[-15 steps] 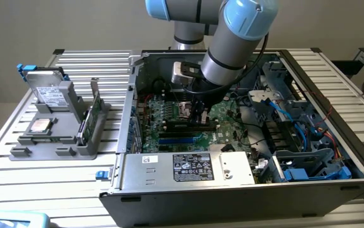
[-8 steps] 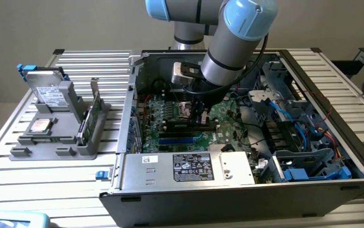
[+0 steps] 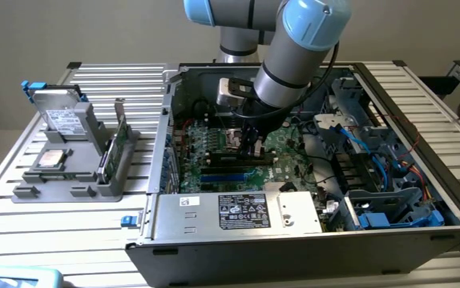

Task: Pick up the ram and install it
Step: 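Insert the ram into the slot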

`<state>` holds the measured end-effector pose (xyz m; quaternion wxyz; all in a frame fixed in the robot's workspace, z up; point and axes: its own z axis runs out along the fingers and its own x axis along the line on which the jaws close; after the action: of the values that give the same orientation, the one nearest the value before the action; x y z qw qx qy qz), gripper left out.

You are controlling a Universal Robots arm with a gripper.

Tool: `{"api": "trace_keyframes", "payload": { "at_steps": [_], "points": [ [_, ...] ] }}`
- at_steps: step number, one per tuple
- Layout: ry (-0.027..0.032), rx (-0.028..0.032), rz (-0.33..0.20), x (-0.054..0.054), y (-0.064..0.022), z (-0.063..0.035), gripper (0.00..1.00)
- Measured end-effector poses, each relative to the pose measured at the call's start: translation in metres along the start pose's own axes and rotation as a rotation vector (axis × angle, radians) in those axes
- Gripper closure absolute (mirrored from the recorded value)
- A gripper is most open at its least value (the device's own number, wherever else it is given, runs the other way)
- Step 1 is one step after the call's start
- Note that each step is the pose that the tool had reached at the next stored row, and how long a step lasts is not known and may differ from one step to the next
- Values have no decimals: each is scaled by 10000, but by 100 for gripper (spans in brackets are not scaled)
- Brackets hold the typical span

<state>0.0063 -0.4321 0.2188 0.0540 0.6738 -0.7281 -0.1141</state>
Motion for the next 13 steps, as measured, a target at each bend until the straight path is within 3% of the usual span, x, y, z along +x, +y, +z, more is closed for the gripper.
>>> {"api": "trace_keyframes", "payload": {
  "at_steps": [5, 10, 13],
  "points": [
    [3, 14, 1, 0, 1, 0, 85],
    [-72, 102, -7, 0, -1, 5, 85],
    [-75, 105, -6, 0, -2, 7, 85]
  ]
}}
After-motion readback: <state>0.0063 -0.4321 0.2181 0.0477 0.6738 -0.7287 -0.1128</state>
